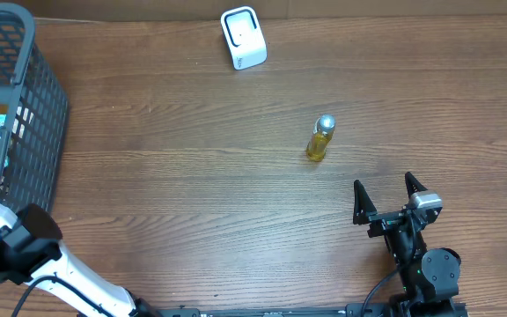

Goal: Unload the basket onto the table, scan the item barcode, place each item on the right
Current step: 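Reach the left gripper back into the basket and grasp the Kleenex pack, then carry the Kleenex pack with green cap toward the scanner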

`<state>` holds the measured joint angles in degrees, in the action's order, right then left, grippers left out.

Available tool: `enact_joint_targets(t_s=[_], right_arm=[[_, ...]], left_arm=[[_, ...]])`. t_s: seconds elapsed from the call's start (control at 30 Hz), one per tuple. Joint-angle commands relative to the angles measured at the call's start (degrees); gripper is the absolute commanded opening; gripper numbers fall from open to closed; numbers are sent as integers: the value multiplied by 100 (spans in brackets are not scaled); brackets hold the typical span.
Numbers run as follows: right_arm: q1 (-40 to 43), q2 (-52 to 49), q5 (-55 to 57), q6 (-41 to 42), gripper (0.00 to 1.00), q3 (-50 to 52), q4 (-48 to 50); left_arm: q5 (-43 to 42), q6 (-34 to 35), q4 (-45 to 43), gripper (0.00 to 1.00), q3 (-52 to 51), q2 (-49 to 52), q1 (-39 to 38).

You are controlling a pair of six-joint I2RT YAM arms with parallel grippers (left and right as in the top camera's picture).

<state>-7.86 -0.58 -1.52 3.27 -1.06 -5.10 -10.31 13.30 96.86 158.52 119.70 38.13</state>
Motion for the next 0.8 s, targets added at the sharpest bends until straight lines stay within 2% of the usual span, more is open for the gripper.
enact_joint_targets(t_s=[0.0, 0.13, 0.3, 0.4, 0.57, 0.67, 0.77], right_arm=[[22, 42, -2, 39, 100, 59, 42], [22, 42, -2, 39, 100, 59, 42], [22, 42, -2, 37, 100, 59, 42], [22, 42, -2, 39, 100, 59, 42], [22, 42, -2, 39, 100, 59, 42], [22, 42, -2, 39, 100, 59, 42], [22, 42, -2, 39, 100, 59, 42]], left_arm=[[-332, -52, -7, 55, 173, -575, -319], [-280, -52, -7, 54, 173, -922, -992], [286, -83, -7, 54, 120, -1034, -2363], [442, 42, -7, 55, -293, -1032, -3268], [973, 796, -138, 55, -1751, -1032, -4754], [1331, 1180, -732, 56, -2824, -1032, -5643], [1561, 1967, -1353, 56, -3923, -1032, -6347]])
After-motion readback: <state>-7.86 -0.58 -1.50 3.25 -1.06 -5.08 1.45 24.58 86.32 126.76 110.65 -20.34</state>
